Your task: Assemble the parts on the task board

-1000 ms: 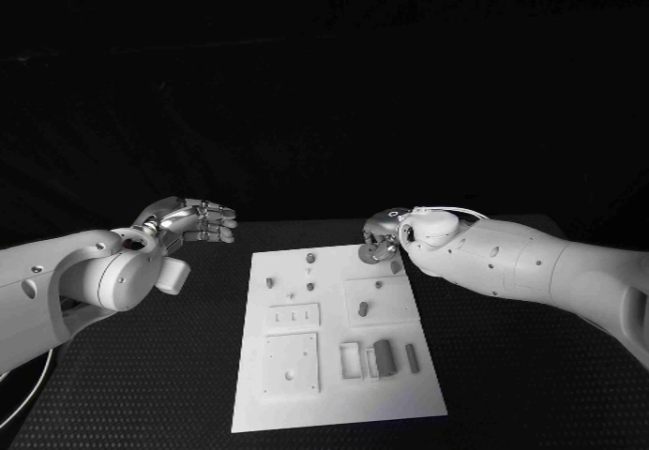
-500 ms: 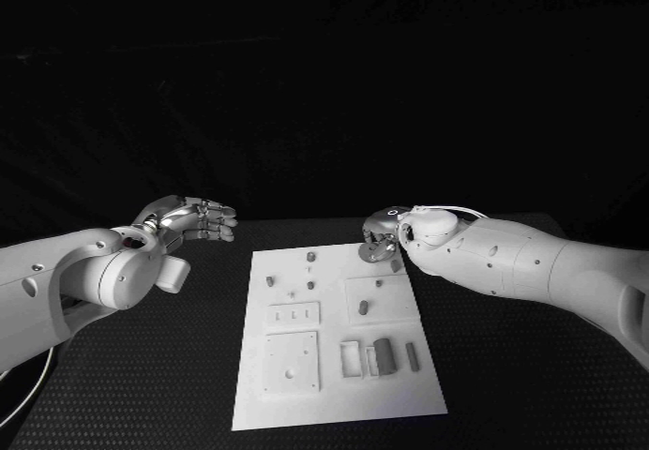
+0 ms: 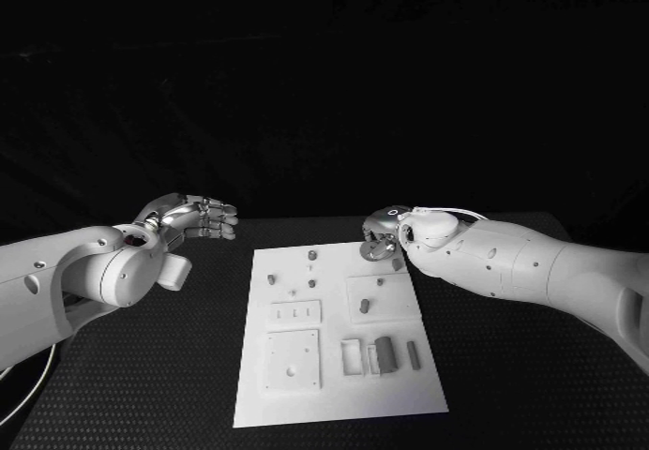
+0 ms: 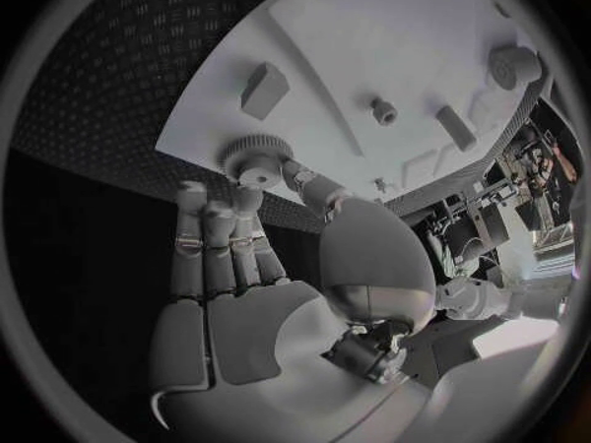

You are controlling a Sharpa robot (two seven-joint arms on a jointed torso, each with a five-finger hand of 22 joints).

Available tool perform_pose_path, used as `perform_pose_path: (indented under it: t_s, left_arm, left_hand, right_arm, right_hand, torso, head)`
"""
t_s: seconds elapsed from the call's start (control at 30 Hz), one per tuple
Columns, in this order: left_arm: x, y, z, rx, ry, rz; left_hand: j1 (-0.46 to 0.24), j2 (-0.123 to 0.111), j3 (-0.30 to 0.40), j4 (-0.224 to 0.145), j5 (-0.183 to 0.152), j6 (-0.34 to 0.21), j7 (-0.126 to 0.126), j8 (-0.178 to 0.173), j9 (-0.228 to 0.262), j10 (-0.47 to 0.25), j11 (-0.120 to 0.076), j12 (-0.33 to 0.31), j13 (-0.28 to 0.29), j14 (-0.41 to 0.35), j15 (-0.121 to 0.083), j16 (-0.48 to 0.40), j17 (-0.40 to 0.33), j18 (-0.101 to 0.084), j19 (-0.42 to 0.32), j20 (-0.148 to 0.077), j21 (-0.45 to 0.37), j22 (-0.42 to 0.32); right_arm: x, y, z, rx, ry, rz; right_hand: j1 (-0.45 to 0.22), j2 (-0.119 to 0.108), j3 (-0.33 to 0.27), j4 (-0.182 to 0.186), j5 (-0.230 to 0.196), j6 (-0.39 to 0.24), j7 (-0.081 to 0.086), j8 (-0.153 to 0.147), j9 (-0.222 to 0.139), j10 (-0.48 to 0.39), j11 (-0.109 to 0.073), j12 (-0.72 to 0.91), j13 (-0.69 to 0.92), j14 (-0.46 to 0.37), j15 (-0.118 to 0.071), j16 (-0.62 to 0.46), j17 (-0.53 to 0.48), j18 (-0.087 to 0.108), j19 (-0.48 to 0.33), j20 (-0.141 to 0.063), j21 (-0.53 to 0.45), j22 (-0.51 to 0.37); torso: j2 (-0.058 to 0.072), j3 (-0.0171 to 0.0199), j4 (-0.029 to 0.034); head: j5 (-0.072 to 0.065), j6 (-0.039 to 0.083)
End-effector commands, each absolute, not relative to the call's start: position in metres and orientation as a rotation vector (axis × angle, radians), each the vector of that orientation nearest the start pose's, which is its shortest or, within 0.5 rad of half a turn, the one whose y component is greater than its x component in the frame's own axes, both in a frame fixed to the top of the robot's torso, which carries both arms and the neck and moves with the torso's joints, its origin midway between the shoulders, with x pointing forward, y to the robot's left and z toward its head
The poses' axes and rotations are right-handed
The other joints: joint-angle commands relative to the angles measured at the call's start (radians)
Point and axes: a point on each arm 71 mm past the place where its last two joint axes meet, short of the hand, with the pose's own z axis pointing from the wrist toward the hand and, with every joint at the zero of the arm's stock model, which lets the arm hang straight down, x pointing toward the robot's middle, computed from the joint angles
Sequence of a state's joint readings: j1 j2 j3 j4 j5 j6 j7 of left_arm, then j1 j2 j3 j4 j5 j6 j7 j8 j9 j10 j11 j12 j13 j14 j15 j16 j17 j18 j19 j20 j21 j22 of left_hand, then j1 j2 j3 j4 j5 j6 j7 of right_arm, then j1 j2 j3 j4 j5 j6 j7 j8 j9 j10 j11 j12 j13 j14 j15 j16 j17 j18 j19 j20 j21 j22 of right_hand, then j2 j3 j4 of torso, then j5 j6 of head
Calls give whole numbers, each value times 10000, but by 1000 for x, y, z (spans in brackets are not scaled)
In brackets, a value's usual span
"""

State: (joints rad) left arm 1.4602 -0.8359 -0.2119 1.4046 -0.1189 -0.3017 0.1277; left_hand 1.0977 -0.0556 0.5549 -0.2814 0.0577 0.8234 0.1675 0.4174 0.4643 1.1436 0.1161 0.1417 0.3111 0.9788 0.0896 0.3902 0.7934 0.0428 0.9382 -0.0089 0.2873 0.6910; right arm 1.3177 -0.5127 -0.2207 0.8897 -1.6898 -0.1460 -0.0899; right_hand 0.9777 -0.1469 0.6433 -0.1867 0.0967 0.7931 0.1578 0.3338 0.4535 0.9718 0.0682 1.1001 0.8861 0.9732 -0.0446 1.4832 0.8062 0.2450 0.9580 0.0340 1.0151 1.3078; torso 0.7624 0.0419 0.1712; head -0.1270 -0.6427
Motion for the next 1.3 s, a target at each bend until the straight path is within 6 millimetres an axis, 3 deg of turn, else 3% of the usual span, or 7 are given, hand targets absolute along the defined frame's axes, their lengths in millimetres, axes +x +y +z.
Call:
perform_pose_path:
  t_s: [0.03,0.13,0.23,0.43,0.67,1.1,1.3]
  left_arm:
    - [531,245,-129,-9695,15974,-12372]
    - [532,245,-129,-9696,15977,-12370]
    - [532,245,-129,-9699,15977,-12366]
    - [532,246,-129,-9706,15973,-12357]
    - [532,246,-129,-9707,15974,-12355]
    - [532,247,-129,-9713,15961,-12344]
    - [532,247,-129,-9720,15950,-12334]
  left_hand:
    - [-25,-12,-17,-31,-64,-12,69,-34,17,4,30,-70,19,8,33,-36,14,1,-13,16,-59,18]
    - [-23,-11,-16,-32,-64,-13,69,-36,17,4,30,-73,22,8,33,-38,15,1,-13,15,-60,19]
    - [-21,-10,-15,-33,-64,-13,69,-37,18,4,30,-76,24,8,33,-39,16,1,-13,15,-62,20]
    - [-19,-10,-14,-35,-64,-14,70,-38,19,5,30,-80,29,8,33,-42,19,1,-13,15,-65,22]
    - [-19,-11,-14,-35,-64,-15,70,-41,20,4,31,-86,34,7,34,-46,21,1,-13,16,-68,25]
    - [-19,-12,-15,-35,-64,-18,71,-46,23,6,32,-99,46,7,35,-54,28,0,-13,17,-76,31]
    - [-24,-11,-17,-32,-65,-18,73,-48,25,6,33,-105,52,8,36,-57,31,-1,-13,19,-79,33]
  right_arm:
    - [580,-229,-233,-5004,18756,720]
    - [580,-228,-234,-5040,18766,772]
    - [579,-227,-233,-5044,18717,812]
    - [580,-228,-231,-4883,18417,793]
    - [580,-230,-228,-4659,18032,947]
    - [579,-234,-227,-4462,17972,1091]
    - [577,-235,-225,-4390,17892,1245]
  right_hand:
    - [158,116,-9,-197,-31,1261,-132,11,11,-1060,-293,53,-21,159,-178,5,16,168,65,-65,25,168]
    - [388,387,-13,-706,-20,1242,-123,0,24,-1073,-285,76,-61,151,-169,-11,29,168,50,-51,20,170]
    - [548,350,9,-967,-18,1182,-104,-38,13,-1089,-270,83,-80,140,-158,-28,31,168,39,-42,7,166]
    - [507,-198,-37,-901,-15,787,49,-285,-103,-1238,-129,63,-122,66,-37,-101,21,168,-10,32,-67,142]
    - [360,-872,101,-418,-18,224,296,-598,-305,-1502,102,118,-119,-91,181,-150,33,168,-119,123,-162,147]
    - [377,-883,136,-248,-24,237,311,-568,-318,-1547,121,182,-107,-113,210,-117,56,168,-130,139,-147,169]
    - [503,-696,134,-254,-29,424,241,-433,-280,-1497,58,260,-114,-86,160,-70,75,168,-113,121,-94,191]
  torso:
    - [2,-1,-1]
    - [2,4,-3]
    - [2,2,-4]
    - [1,2,-5]
    - [2,2,-4]
    - [3,2,-7]
    - [6,2,-4]
  head:
    - [0,-1]
    - [-7,-13]
    - [-12,-19]
    - [-15,-23]
    - [-24,-22]
    - [-54,-18]
    - [-72,-16]
